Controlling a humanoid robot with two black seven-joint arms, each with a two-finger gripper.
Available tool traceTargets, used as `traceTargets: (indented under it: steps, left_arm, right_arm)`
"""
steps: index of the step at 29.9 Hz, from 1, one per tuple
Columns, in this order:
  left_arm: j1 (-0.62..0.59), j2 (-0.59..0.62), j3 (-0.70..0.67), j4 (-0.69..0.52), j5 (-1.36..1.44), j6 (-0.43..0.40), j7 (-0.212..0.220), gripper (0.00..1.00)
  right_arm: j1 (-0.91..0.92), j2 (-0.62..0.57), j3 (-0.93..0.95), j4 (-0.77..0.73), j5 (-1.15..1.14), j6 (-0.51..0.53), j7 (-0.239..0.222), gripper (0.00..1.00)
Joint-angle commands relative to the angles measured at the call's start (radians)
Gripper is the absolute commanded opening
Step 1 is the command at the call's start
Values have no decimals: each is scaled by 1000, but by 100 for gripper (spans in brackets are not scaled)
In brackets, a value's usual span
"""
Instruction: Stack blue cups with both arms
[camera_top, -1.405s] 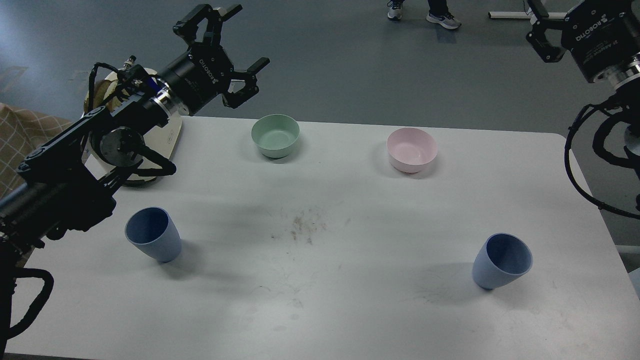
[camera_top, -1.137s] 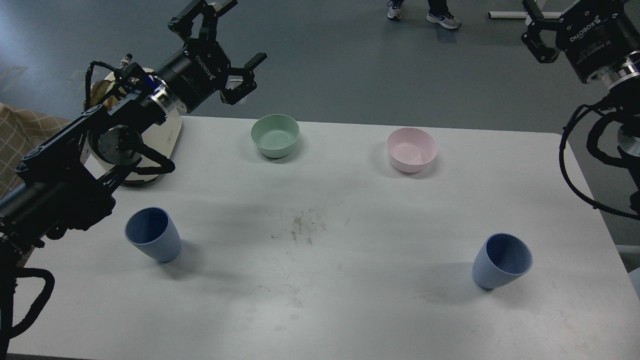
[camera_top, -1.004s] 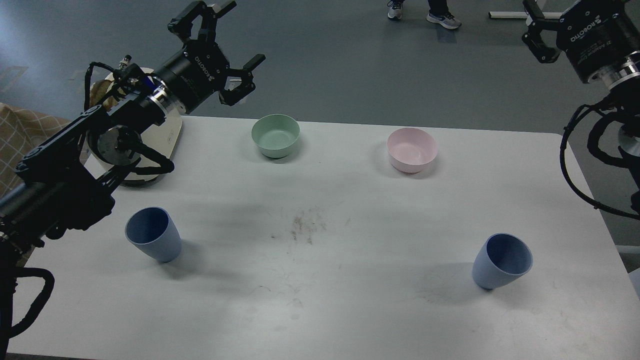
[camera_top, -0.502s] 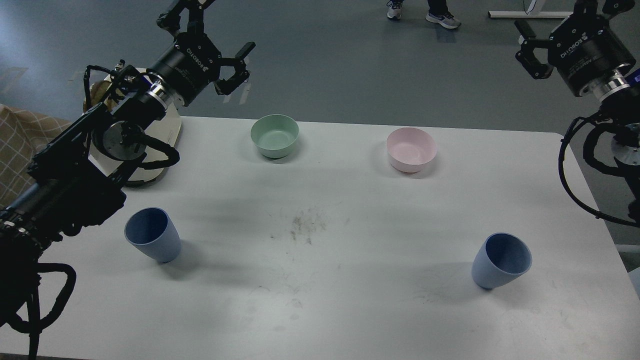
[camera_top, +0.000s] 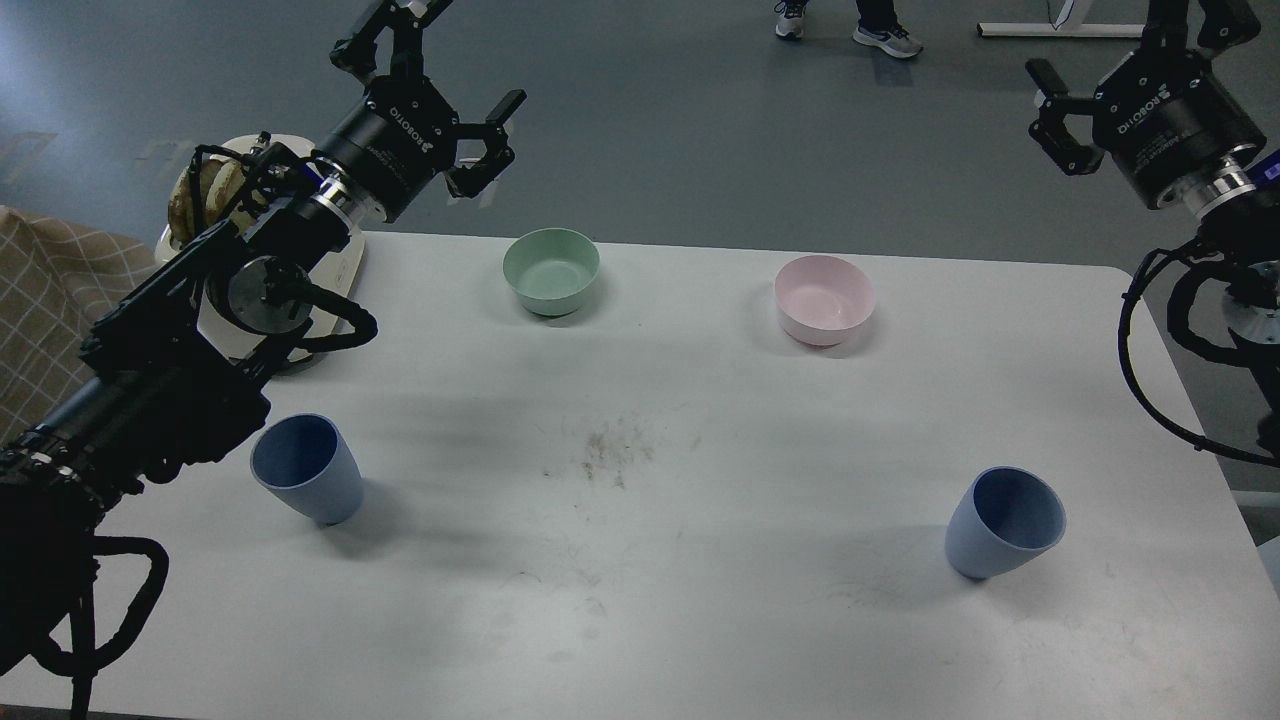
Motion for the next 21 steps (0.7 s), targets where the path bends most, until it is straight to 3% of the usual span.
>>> traceTargets:
  steps: [1,21]
  left_arm:
    - [10,2,-4,-21,50,0,-2,98]
    - [16,8,0,-41,63,0,-3,98]
  right_arm:
    - [-2,-17,0,1,1,13,1,100]
    - [-12,-54,2,4,9,13,1,100]
